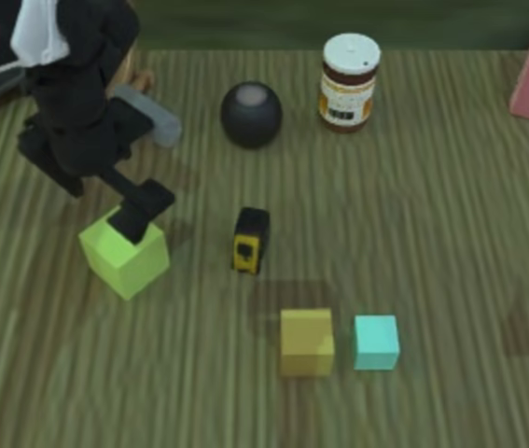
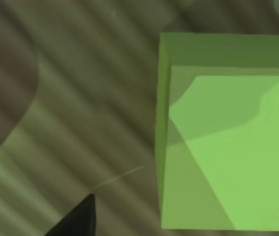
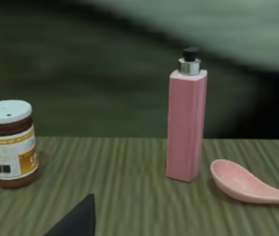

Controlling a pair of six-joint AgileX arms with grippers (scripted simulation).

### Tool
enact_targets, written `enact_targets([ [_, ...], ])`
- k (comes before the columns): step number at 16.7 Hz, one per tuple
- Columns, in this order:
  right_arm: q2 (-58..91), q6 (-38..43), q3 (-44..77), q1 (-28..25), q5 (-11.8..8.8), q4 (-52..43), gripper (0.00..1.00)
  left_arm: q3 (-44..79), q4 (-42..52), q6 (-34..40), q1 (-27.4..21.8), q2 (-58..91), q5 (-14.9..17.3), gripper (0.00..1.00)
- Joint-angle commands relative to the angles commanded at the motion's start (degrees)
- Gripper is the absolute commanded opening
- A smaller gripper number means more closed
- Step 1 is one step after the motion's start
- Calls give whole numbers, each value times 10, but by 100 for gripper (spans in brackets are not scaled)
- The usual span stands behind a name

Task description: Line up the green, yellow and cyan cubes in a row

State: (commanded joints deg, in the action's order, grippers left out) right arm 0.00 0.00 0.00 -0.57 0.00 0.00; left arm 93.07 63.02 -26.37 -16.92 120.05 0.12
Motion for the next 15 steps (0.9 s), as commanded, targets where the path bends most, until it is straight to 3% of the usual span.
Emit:
enact_targets([
  [4, 0, 0, 0, 0, 0, 0, 100, -7, -10, -1, 2, 4, 0, 100],
  [11, 0, 0, 0, 0, 0, 0, 100, -89, -158, -2, 1, 65, 1, 100],
  [15, 0, 0, 0, 0, 0, 0, 100, -99, -174, -2, 1, 75, 1, 100],
])
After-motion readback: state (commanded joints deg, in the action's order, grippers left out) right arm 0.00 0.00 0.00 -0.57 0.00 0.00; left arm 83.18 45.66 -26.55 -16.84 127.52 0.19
